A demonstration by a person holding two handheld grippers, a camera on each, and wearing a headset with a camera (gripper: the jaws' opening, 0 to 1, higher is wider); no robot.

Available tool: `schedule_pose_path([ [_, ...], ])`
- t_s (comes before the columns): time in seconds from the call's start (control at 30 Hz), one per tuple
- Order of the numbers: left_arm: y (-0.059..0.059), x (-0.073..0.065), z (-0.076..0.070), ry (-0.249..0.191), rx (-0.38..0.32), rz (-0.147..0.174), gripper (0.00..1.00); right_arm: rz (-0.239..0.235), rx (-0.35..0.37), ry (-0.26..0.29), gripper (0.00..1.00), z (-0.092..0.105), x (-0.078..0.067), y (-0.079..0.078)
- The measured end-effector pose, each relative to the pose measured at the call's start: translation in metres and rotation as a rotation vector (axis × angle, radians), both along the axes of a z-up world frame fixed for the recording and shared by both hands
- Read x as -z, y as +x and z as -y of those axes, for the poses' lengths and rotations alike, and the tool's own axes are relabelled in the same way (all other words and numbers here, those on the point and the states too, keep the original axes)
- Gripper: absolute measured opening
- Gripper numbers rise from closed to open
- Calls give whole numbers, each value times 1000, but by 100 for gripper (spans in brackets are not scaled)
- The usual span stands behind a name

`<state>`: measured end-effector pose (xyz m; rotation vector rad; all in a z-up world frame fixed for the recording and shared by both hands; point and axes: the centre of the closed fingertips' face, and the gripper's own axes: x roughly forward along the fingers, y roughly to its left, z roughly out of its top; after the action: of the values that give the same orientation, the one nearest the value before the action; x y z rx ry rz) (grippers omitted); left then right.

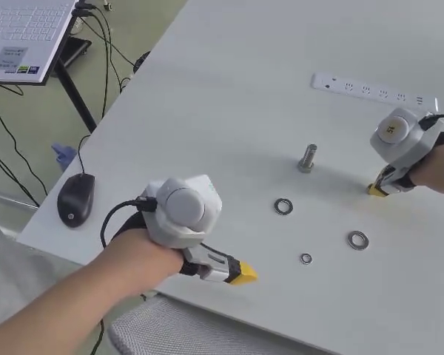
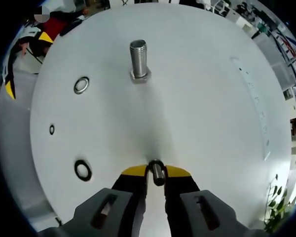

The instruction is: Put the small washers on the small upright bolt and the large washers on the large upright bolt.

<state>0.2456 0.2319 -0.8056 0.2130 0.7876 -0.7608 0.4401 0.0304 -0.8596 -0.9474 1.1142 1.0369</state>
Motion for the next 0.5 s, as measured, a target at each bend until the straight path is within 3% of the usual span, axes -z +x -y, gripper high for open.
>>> schedule_pose_path([
  [0.23,-3,2,-3,12,0,-7,89,12,-27,8,14,-2,2,4],
  [0.5,-4,0,-4,11,-5,-2,89,9,-32,20,26,-4,-1,2],
])
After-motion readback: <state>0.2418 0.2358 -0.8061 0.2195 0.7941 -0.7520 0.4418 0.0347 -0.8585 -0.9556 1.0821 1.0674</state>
